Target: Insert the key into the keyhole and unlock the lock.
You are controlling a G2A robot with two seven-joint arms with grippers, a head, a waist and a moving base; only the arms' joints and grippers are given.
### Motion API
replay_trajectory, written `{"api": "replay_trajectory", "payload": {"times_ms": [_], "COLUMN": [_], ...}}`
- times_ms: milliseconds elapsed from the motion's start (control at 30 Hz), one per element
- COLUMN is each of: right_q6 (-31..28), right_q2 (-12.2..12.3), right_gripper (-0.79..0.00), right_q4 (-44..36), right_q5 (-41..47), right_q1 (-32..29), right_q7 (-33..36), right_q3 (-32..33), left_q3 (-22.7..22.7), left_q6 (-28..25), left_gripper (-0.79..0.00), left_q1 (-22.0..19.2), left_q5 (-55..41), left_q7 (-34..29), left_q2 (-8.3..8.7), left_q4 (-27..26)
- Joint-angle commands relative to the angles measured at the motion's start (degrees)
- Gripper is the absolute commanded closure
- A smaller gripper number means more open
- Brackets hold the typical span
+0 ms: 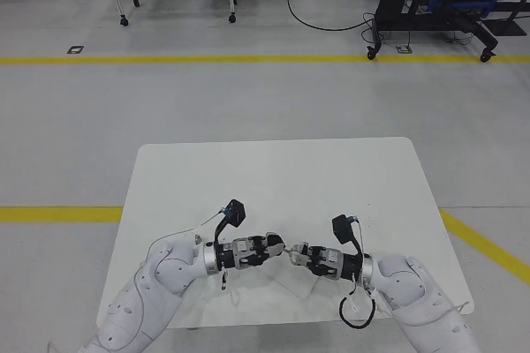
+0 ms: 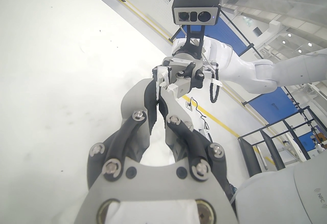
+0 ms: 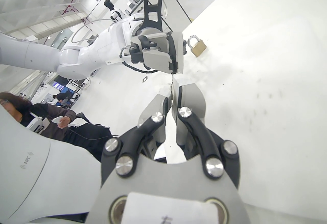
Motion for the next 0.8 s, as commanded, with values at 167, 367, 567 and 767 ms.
{"api": "replay_trajectory", "payload": {"times_ms": [167, 367, 567, 767], "right_q6": [4.41, 3.97, 3.97, 3.97], "right_q2": [0.46, 0.84, 0.84, 0.84], "right_gripper": [0.0, 0.0, 0.0, 0.0], "right_q4": [-1.94, -4.8, -4.8, -4.8], "right_q5": [-10.51, -17.09, -17.09, -17.09], "right_q1": [-0.84, -4.62, -4.62, -4.62], "right_q7": [-7.36, -15.56, -15.56, -15.56], "right_q3": [4.5, 8.24, 8.24, 8.24], "left_q3": [-7.28, -21.94, -30.39, -25.64], "left_q6": [1.87, 15.77, 33.33, 41.24], "left_gripper": [-0.785, -0.785, -0.785, -0.785], "left_q1": [1.71, 12.34, 21.16, 15.8], "left_q5": [1.73, 14.94, 24.14, 21.94], "left_q7": [-1.91, -10.46, -26.22, -32.76], "left_q2": [2.33, 6.09, 7.91, 7.57], "left_q4": [-6.14, -28.22, -40.97, -30.77]}}
